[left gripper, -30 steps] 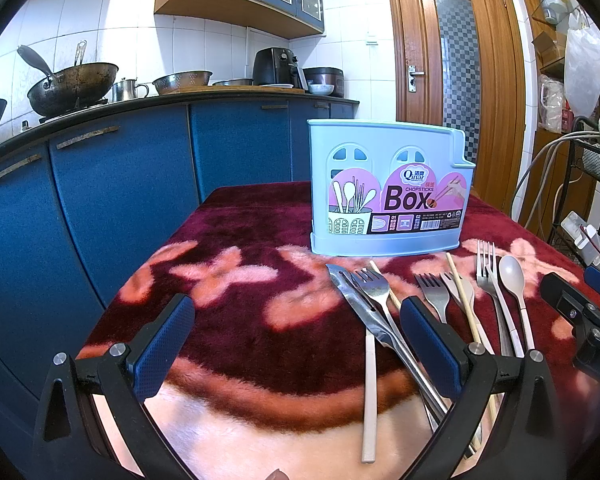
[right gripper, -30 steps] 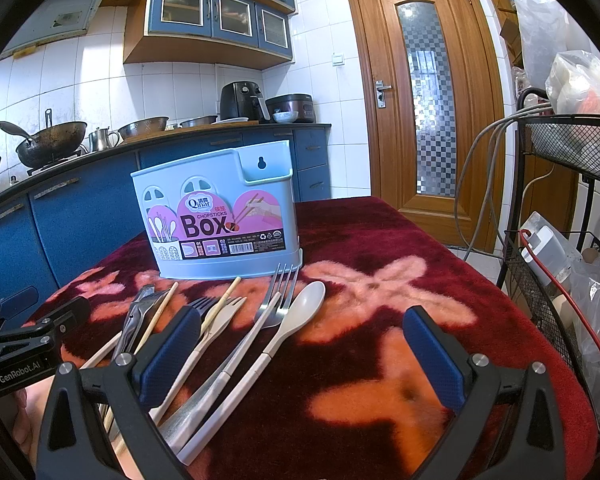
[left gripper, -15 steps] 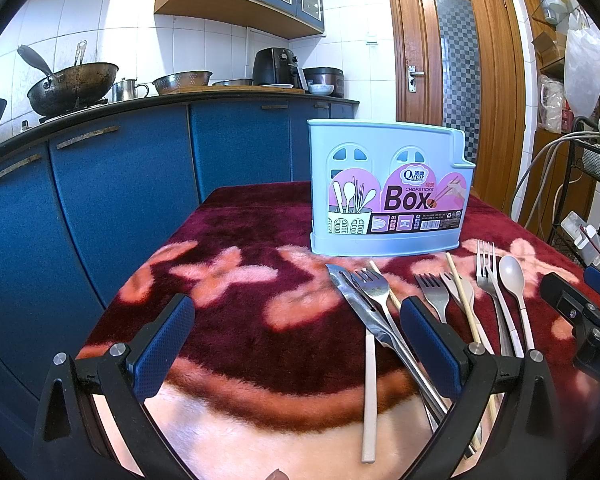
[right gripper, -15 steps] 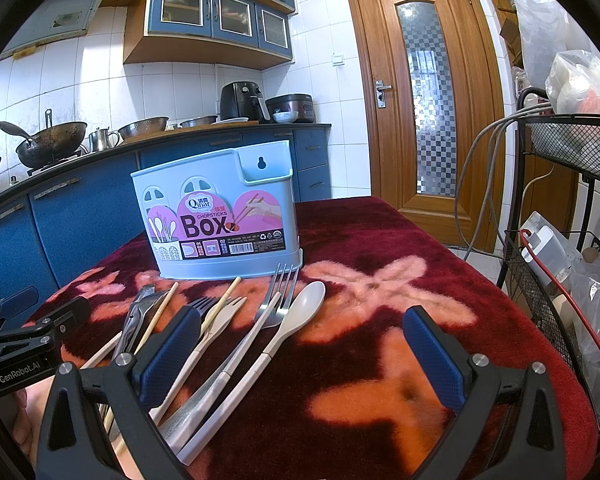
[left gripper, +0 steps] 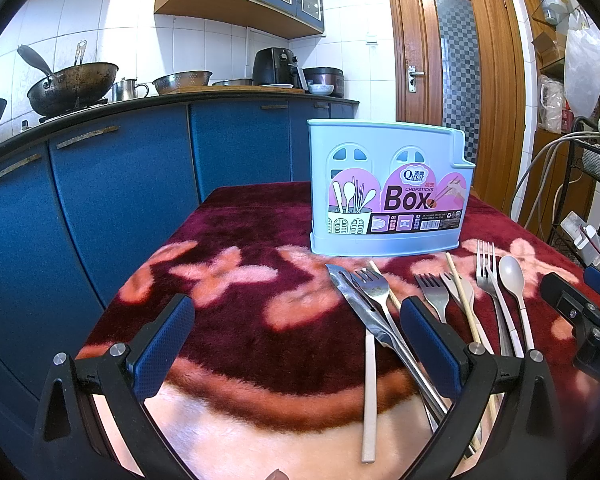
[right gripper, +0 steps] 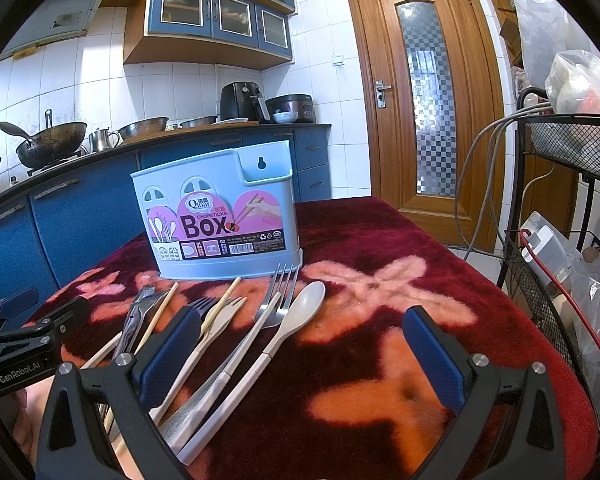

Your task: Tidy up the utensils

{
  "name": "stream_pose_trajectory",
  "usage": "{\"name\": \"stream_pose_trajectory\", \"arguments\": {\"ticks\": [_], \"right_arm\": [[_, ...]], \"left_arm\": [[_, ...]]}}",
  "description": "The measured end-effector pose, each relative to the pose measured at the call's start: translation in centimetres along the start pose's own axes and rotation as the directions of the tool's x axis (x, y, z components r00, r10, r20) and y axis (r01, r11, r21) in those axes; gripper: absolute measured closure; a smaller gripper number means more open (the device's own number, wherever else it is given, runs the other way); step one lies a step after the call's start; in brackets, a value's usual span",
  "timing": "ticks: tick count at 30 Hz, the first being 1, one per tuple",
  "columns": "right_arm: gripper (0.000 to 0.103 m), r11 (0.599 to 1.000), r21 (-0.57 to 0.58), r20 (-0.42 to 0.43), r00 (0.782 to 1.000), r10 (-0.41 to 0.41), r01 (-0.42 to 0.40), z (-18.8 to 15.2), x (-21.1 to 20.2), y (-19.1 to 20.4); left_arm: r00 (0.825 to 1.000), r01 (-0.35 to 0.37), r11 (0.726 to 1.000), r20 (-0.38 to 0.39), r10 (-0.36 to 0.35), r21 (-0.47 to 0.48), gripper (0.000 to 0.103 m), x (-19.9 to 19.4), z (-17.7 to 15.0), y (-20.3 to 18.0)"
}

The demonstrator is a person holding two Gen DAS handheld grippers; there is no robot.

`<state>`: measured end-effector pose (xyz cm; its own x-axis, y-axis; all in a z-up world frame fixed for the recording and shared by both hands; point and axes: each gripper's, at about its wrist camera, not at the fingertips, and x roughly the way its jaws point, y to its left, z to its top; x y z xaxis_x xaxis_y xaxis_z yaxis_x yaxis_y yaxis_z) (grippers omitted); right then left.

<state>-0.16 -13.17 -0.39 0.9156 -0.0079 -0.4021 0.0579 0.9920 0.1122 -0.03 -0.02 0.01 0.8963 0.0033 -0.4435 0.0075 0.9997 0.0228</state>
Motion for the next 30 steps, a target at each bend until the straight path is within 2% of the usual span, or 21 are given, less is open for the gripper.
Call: {"name": "stream_pose_trajectory", "arguments": {"ticks": [14,20,23,27,30], "right_arm": [[0.0,1.0,0.007,-0.009,1.0,0.012,-0.012,0.0,0.0,-0.1],[0.0,0.999,0.028,-0.075,0.997,0.026,-0.024,0.6,0.6,-0.8],[0.0,0.999,0.044,-0.11,0.994,0.008,-0.003,0.8,0.8,-1.4],[0.0,0.999,0.044,-0.171,0.985,0.011,-0.004,1.1,1.4,-1.8],[0.001,0.999,0.041,-0.216,0.976,0.031,-0.022,1.4,1.8,-1.9]], "left_arm": [[1.0,0.006,1.0,-0.018,-0.006,-0.007,0.0,0.2,0.1,0.1],[0.999,0.02,1.0,-0.039,-0.021,-0.023,0.0,0.4,0.6,0.5],[0.999,0.014,1.0,-0.052,-0.015,-0.021,0.0,0.4,1.1,0.9],[0.995,-0.002,1.0,-0.104,0.001,-0.011,0.0,1.0,1.9,1.7],[0.987,0.016,1.0,-0.157,-0.019,-0.021,0.0,1.8,1.9,2.3]]}}
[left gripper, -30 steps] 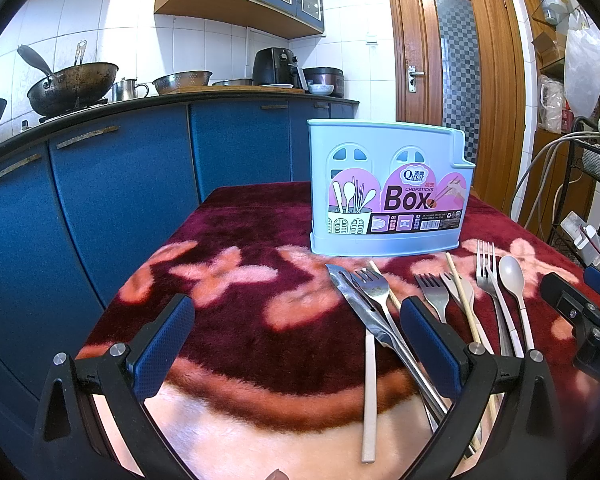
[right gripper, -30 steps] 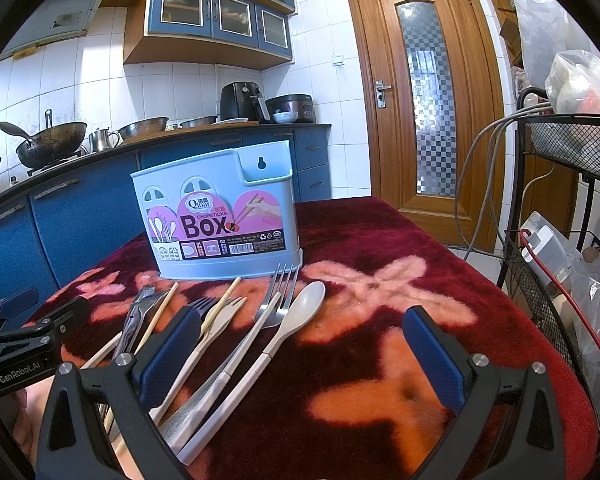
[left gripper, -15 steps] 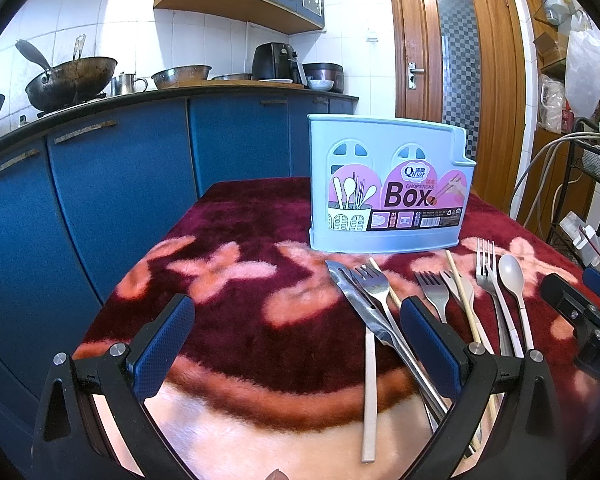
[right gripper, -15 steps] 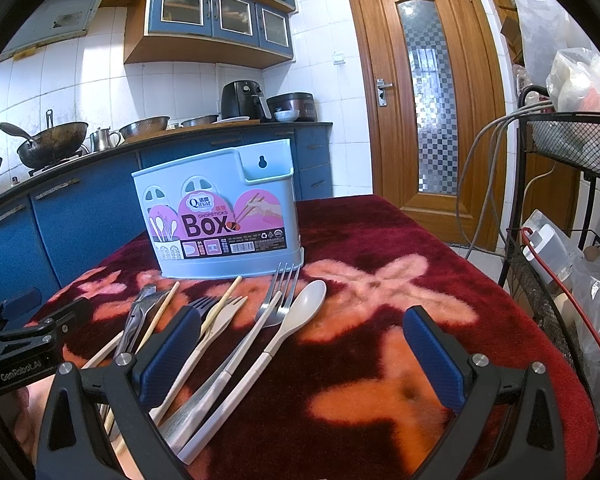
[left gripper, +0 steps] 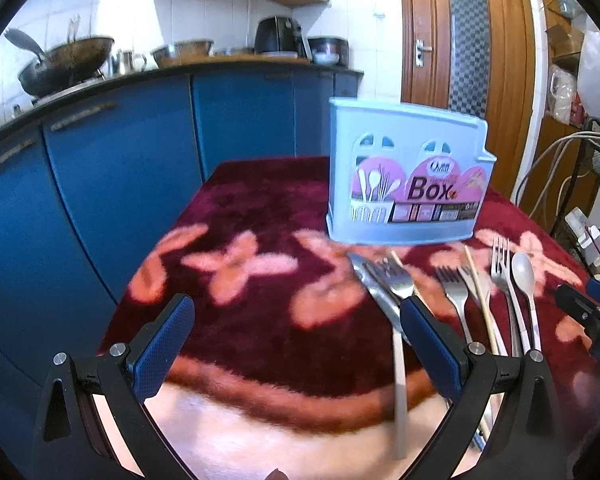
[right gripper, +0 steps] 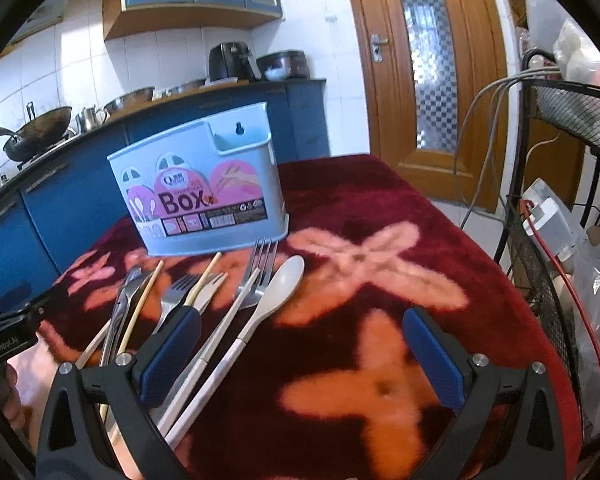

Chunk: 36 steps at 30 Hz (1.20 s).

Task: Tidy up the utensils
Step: 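Grasp the white plastic spoon with the right tool while the left tool grasps the silver knife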

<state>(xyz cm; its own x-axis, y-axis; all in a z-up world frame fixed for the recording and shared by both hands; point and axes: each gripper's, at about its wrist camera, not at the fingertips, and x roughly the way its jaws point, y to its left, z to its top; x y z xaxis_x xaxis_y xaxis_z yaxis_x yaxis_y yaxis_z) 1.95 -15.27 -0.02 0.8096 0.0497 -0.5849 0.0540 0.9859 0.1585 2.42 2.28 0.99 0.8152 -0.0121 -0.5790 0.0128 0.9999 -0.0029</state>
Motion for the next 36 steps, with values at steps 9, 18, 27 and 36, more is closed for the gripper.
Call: {"name": "stream_pose_trajectory", "arguments": {"ticks": [9,18,27,36], "right_arm": [[0.02,0.998,0.003,-0.155,0.986,0.06,-0.06,0.4,1.6,0.6],[0.043,0.996,0.031,-0.235,0.968,0.092,-0.087,0.8,3.3,0.6],[0.073,0.996,0.045,-0.269,0.959,0.089,-0.079,1.4,4.7,0.3],[0.091,0.997,0.016,-0.283,0.956,0.078,-0.077,1.9,4.5,-0.3]], "left_arm": [[0.98,0.108,0.994,-0.165,-0.109,-0.018,0.012,2.7,-0.4,-0.9],[0.956,0.166,0.986,-0.247,-0.16,0.005,0.025,4.8,0.3,-3.2],[0.93,0.192,0.981,-0.311,-0.194,-0.037,0.026,6.7,1.1,-2.6],[0.922,0.189,0.979,-0.327,-0.205,-0.081,0.048,6.8,1.7,-1.3]]}}
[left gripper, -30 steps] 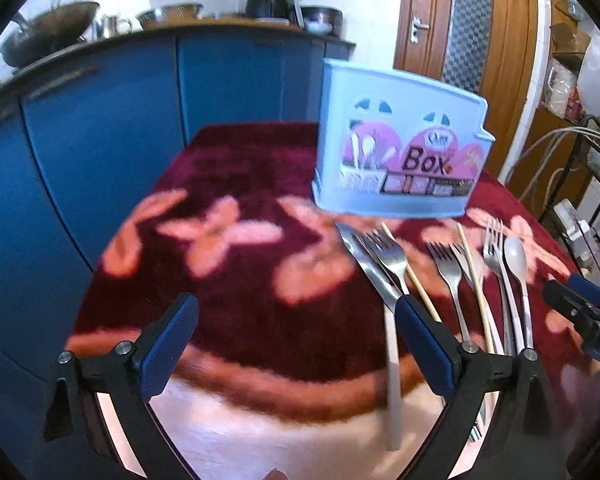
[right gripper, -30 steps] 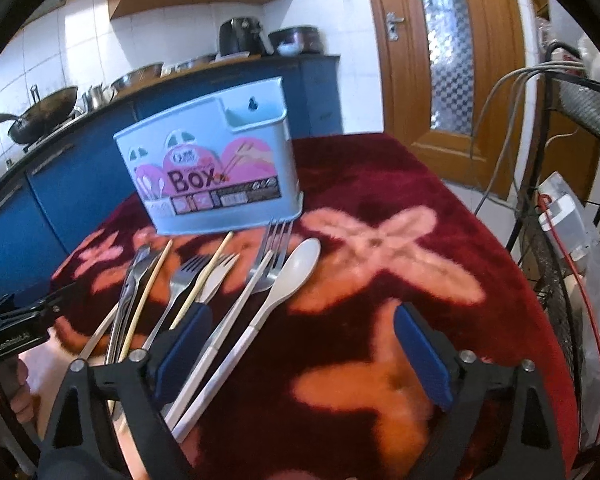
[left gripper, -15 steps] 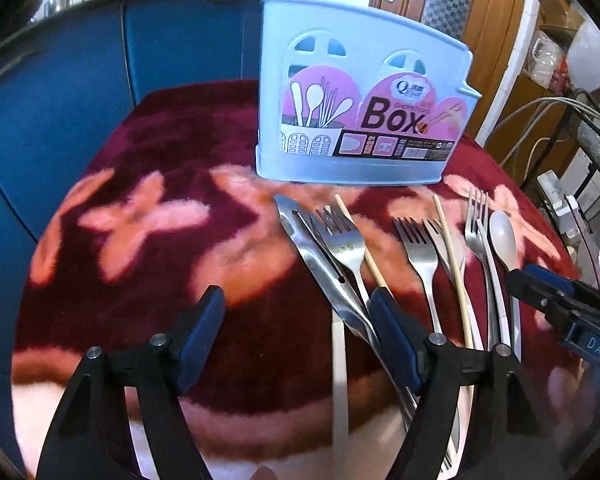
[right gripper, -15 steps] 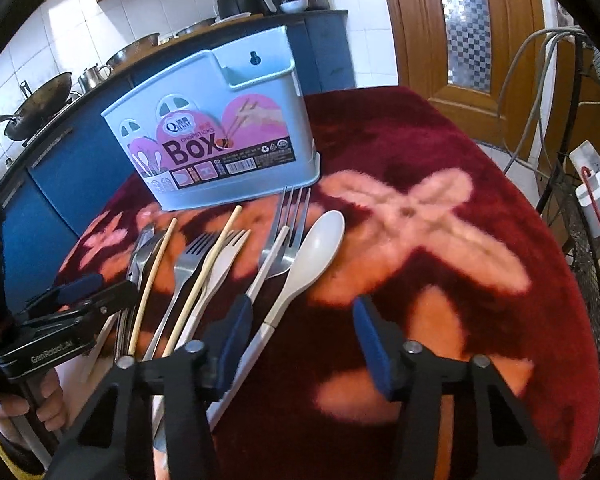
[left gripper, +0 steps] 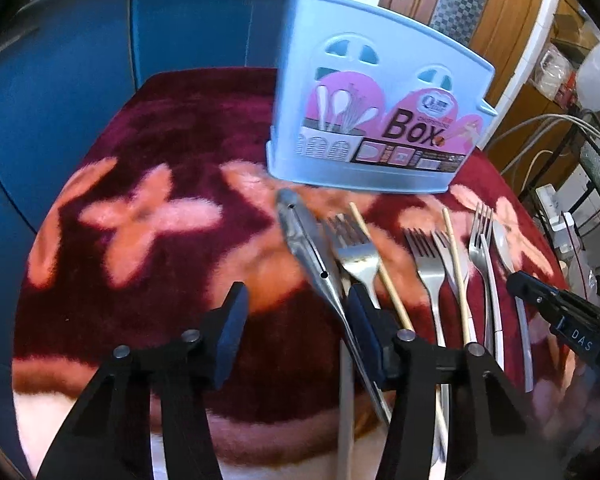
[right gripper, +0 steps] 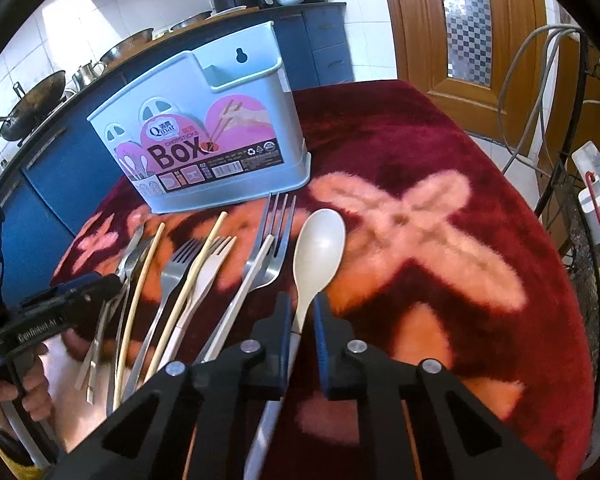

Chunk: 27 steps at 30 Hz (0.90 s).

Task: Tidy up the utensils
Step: 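Grasp the white plastic spoon with the right tool while the left tool grasps the silver knife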

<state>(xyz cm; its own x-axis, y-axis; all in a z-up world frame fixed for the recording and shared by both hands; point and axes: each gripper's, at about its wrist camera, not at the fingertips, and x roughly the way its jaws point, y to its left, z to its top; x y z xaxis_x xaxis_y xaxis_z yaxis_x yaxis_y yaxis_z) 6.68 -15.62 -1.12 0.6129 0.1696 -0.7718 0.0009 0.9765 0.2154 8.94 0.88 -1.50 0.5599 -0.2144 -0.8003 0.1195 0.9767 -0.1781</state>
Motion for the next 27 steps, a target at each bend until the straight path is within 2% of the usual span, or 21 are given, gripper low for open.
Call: {"name": "stream_pose_trajectory", "arguments": {"ticks": [6,12,20,25,27], "right_arm": [[0.091,0.998,-0.054,-0.026,0.999,-0.026,0.024,0.2,0.3,0.4],[0.09,0.994,-0.105,-0.082,0.996,-0.037,0.029,1.1,0.9,0.8],[0.086,0.996,-0.087,-0.185,0.983,0.001,-0.017,2.2,2.2,0.1],[0.086,0.994,-0.103,-0.231,0.973,0.005,-0.029,2.8,2.8,0.2],[0.086,0.994,-0.107,-0.24,0.971,0.006,-0.033,2.9,2.9,0.2]], "left_arm": [[0.999,-0.027,0.999,-0.031,0.028,0.034,0.049,-0.1,-0.1,0.8],[0.991,-0.084,0.98,-0.09,0.102,0.182,0.047,1.4,0.5,-0.6],[0.969,-0.038,0.975,-0.23,0.089,0.219,0.043,2.7,2.8,-0.1],[0.955,-0.029,0.975,-0.283,0.093,0.222,0.044,3.4,3.9,0.1],[0.955,-0.02,0.978,-0.286,0.08,0.208,0.052,3.4,4.3,0.2]]}}
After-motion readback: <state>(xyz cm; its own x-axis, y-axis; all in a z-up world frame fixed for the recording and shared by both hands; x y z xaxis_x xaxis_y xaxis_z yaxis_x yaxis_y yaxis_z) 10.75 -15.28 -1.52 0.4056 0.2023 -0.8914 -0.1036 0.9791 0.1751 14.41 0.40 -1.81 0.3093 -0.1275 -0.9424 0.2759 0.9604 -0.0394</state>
